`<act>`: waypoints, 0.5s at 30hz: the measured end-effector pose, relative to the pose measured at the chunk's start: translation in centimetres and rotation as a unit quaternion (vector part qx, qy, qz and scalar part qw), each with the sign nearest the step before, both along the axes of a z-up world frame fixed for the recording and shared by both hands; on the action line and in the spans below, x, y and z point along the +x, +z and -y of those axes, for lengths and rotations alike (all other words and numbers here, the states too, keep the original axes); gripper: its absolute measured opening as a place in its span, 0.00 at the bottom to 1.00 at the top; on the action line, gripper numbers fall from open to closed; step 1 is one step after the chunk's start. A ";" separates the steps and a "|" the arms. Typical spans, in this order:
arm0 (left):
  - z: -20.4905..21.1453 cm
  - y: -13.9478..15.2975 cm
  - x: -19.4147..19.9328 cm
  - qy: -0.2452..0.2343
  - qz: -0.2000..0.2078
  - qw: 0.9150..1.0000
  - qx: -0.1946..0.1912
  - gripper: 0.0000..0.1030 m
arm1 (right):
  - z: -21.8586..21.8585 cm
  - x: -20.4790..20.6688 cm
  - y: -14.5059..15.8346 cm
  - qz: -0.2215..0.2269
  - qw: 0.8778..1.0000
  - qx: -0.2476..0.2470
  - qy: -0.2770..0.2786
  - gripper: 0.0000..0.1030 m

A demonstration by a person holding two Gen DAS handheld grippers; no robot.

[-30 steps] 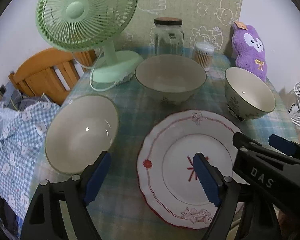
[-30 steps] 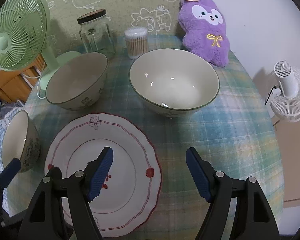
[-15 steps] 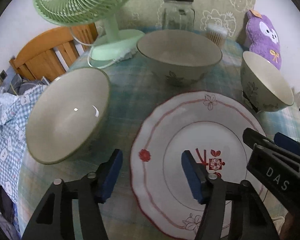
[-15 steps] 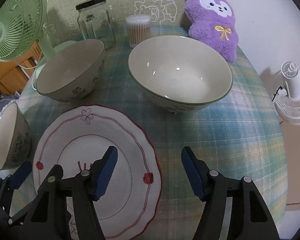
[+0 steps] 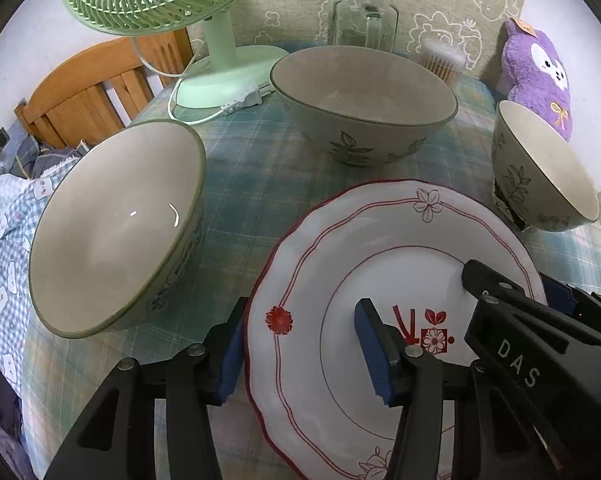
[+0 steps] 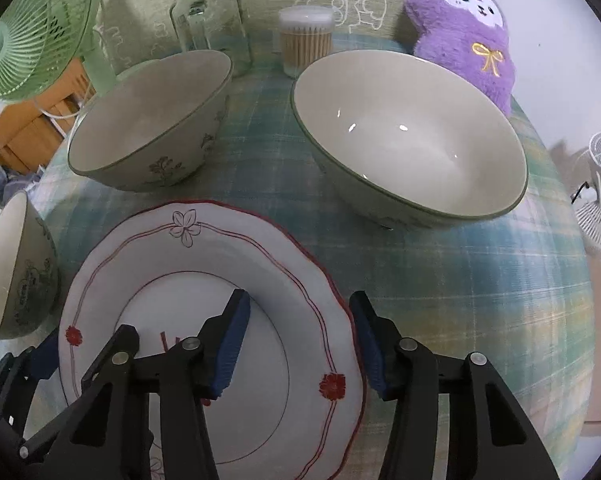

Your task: Organize plates and bowls

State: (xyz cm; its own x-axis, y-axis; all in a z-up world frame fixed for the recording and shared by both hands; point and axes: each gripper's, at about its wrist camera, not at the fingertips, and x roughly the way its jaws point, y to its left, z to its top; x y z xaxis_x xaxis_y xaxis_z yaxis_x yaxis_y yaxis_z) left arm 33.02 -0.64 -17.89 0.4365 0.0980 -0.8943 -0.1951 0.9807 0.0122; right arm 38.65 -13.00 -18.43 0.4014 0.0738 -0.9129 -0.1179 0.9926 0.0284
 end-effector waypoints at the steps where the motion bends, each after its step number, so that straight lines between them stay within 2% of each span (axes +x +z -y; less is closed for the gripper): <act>1: 0.0 0.0 0.0 0.001 -0.001 1.000 0.000 0.50 | 0.0 0.0 0.0 -0.002 1.000 0.002 -0.002 0.53; 7: -0.3 0.4 0.0 0.006 -0.002 1.000 0.013 0.49 | 0.1 -0.5 0.5 -0.017 1.000 0.013 -0.015 0.50; 15: 0.1 2.1 -1.0 0.001 0.008 1.000 0.016 0.47 | 0.5 -1.6 2.0 -0.007 1.000 0.015 -0.010 0.49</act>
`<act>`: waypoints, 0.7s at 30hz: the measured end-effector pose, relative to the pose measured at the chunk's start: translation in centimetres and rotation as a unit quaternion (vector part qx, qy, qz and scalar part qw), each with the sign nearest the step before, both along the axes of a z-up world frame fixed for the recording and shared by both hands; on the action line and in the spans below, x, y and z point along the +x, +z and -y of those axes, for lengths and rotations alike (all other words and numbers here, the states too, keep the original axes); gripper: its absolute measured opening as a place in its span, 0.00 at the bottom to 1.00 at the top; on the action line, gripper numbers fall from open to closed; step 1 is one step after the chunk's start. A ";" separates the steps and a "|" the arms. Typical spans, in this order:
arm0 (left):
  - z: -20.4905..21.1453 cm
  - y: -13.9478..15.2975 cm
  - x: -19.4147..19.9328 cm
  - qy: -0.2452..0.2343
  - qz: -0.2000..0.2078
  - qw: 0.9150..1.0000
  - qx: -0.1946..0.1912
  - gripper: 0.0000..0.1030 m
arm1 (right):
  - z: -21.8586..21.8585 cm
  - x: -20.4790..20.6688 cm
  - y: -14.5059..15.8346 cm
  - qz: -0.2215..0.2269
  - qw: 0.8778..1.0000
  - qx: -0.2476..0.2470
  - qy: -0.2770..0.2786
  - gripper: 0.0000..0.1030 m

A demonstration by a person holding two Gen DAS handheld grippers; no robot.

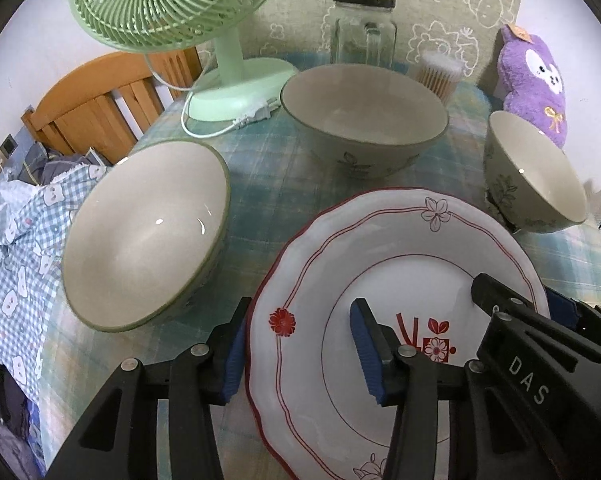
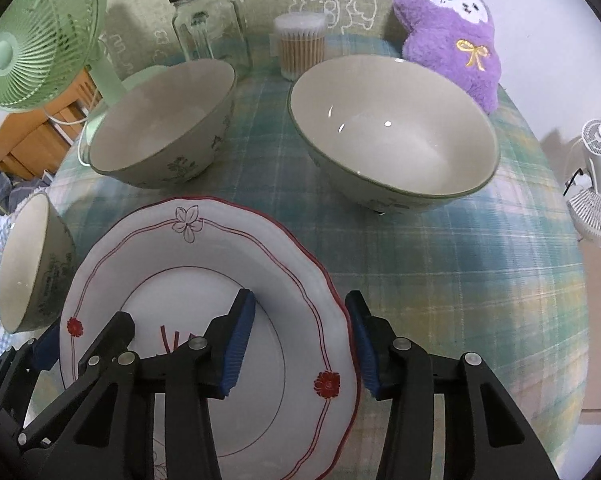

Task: Organize plates and bowls
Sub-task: 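Lift the red-rimmed plate and set it onto the yellow plate stack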

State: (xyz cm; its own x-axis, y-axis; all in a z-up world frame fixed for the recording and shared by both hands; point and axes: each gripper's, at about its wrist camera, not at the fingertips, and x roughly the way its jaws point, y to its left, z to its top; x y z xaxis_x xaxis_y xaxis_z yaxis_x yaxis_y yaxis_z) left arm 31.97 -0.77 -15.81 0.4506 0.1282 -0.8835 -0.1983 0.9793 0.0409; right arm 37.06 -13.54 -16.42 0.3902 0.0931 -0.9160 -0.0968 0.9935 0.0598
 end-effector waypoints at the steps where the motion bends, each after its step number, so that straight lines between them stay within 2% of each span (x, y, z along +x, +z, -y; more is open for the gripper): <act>1: 0.1 0.3 -0.2 0.000 0.002 1.000 0.000 0.47 | 0.2 -0.3 0.4 0.002 1.000 0.001 0.000 0.49; 12: 0.4 3.8 -2.7 -0.021 0.023 1.000 0.000 0.47 | 0.8 -3.4 4.1 0.021 1.000 0.005 -0.016 0.49; 21: 0.9 5.2 -5.8 -0.071 0.029 0.997 -0.010 0.47 | 1.8 -8.6 6.0 0.022 0.998 -0.006 -0.066 0.49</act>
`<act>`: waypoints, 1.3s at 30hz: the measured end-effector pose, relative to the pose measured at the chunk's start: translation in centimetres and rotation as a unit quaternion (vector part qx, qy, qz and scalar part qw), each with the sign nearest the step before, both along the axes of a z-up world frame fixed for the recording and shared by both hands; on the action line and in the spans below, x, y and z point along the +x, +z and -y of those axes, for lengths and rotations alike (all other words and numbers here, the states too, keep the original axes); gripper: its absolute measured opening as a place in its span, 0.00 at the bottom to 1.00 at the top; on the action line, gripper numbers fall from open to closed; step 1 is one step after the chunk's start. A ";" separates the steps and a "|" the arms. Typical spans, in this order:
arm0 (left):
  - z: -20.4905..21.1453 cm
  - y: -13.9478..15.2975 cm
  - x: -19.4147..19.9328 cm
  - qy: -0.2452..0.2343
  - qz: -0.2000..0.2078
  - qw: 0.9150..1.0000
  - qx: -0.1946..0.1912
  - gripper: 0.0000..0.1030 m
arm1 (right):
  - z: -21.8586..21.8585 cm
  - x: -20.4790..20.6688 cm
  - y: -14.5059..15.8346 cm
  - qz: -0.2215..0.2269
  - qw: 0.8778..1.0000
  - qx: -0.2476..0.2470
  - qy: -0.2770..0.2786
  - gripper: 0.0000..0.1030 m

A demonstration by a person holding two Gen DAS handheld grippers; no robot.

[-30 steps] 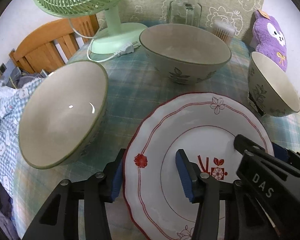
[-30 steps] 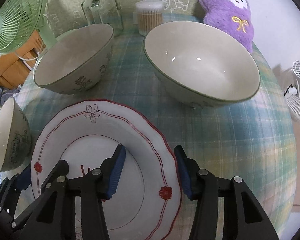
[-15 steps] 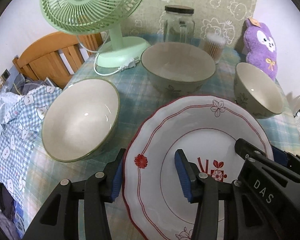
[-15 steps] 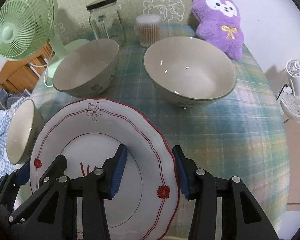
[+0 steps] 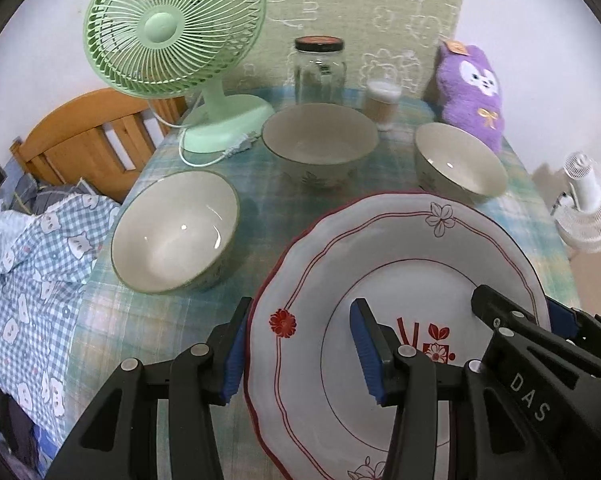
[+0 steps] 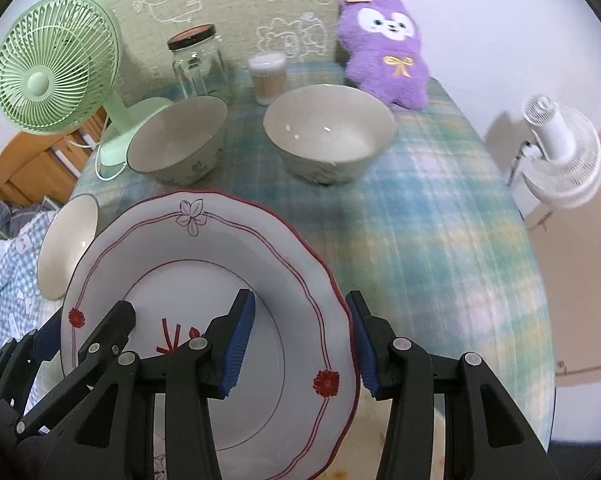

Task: Organize plates and bowls
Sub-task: 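Lift the red-rimmed plate and set it onto the yellow plate stack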

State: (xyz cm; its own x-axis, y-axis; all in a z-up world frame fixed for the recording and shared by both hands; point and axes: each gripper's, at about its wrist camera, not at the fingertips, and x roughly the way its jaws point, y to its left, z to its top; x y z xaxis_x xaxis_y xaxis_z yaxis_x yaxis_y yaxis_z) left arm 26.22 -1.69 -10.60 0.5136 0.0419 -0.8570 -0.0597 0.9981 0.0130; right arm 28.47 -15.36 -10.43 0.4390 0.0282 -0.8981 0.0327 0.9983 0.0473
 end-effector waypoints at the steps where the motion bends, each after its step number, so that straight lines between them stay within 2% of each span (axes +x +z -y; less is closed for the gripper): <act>1: 0.1 0.0 -0.4 -0.007 -0.001 1.000 -0.002 0.47 | 0.2 -0.6 0.1 -0.001 1.000 -0.002 -0.006 0.49; 12: 1.4 -0.4 -4.8 -0.096 -0.005 0.995 -0.019 0.47 | 1.7 -7.5 0.1 -0.003 0.996 -0.023 -0.089 0.49; 17: 2.1 -1.3 -6.4 -0.127 -0.007 0.992 -0.019 0.47 | 2.4 -10.1 -0.8 -0.003 0.993 -0.025 -0.117 0.49; 30: 4.7 -3.3 -9.2 -0.148 -0.033 0.988 -0.004 0.47 | 4.9 -13.5 -3.1 -0.026 0.991 -0.022 -0.132 0.49; 39: 6.1 -3.7 -9.8 -0.137 -0.036 0.990 -0.004 0.47 | 6.3 -13.8 -3.6 -0.030 0.992 -0.024 -0.121 0.49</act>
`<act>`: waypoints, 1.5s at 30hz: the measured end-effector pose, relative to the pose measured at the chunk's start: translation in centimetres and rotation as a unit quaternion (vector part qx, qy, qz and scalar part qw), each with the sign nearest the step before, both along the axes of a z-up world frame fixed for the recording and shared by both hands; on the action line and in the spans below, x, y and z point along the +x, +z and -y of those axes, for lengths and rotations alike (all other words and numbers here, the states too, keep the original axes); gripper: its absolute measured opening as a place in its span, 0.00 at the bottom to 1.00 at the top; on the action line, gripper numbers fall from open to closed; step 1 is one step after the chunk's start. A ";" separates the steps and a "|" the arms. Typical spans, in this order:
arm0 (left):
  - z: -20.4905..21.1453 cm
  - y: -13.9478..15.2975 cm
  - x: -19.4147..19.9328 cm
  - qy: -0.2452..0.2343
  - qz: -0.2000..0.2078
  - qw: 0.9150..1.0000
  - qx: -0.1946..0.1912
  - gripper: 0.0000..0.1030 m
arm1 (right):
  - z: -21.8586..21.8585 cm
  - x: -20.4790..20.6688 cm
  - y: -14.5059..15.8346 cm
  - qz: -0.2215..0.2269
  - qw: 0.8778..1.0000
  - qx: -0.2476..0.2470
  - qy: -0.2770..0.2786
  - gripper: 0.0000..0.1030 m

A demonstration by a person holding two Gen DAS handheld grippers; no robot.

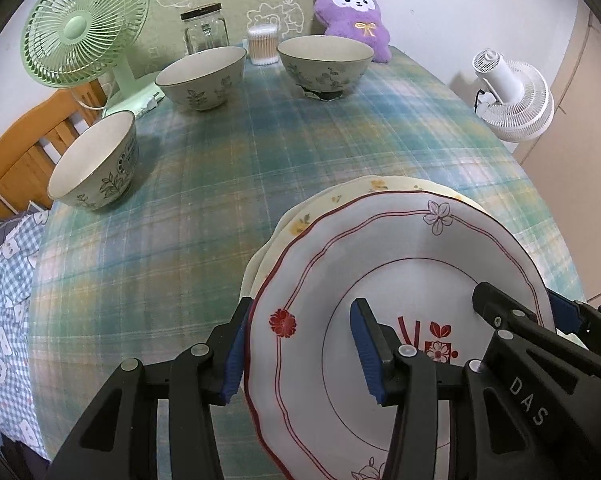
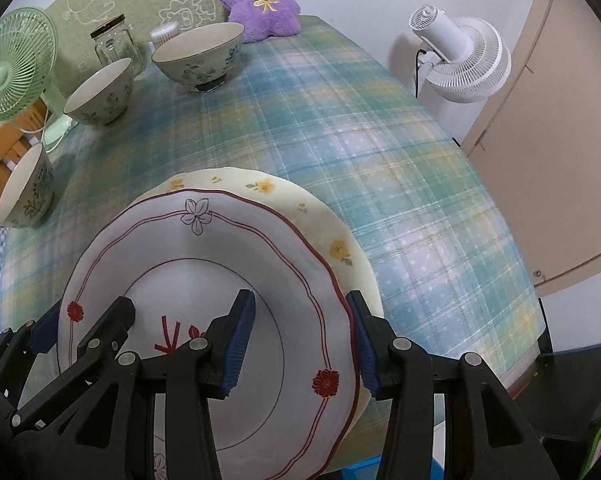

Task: Organize plates and bowls
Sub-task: 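Lift the red-rimmed plate and set it onto the yellow plate stack, then lower the plate stack onto the table and open both tools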

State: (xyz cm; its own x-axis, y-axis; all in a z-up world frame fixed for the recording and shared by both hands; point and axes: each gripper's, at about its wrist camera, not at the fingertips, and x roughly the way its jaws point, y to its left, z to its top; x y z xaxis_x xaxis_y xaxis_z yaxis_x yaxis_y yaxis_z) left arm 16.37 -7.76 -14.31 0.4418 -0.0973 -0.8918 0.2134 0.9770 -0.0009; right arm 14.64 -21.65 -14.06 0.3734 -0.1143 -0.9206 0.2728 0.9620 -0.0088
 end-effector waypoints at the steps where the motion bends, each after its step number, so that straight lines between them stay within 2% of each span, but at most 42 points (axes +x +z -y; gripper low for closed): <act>1: 0.0 0.0 0.0 0.002 0.000 1.000 0.000 0.47 | 0.0 0.1 0.0 -0.001 1.000 0.000 0.002 0.49; 20: 0.6 -0.1 0.3 0.028 0.003 1.000 -0.009 0.49 | 0.6 0.8 0.0 -0.009 1.000 0.000 0.016 0.48; 25: 1.6 -0.2 0.2 0.027 0.007 1.000 0.008 0.57 | 1.2 0.7 0.0 -0.012 1.000 -0.014 0.014 0.48; 31: 2.0 -0.4 0.1 0.031 0.005 0.999 0.016 0.68 | 2.5 0.6 0.0 -0.011 1.000 0.000 0.007 0.48; 34: 1.6 -0.2 -0.1 0.042 0.002 0.999 0.010 0.81 | 3.0 0.5 0.5 0.000 1.000 0.007 0.015 0.49; 35: 1.6 -0.1 -0.3 0.043 0.003 0.999 0.006 0.86 | 3.1 0.5 0.7 0.002 1.000 0.013 0.020 0.53; 38: 1.7 0.9 -0.9 0.045 0.016 0.999 0.006 0.87 | 3.1 0.6 1.5 0.018 0.999 0.021 0.032 0.68; 45: 0.6 4.4 -2.0 0.075 0.055 0.996 0.000 0.87 | 1.6 0.3 4.3 0.052 0.995 0.032 0.074 0.71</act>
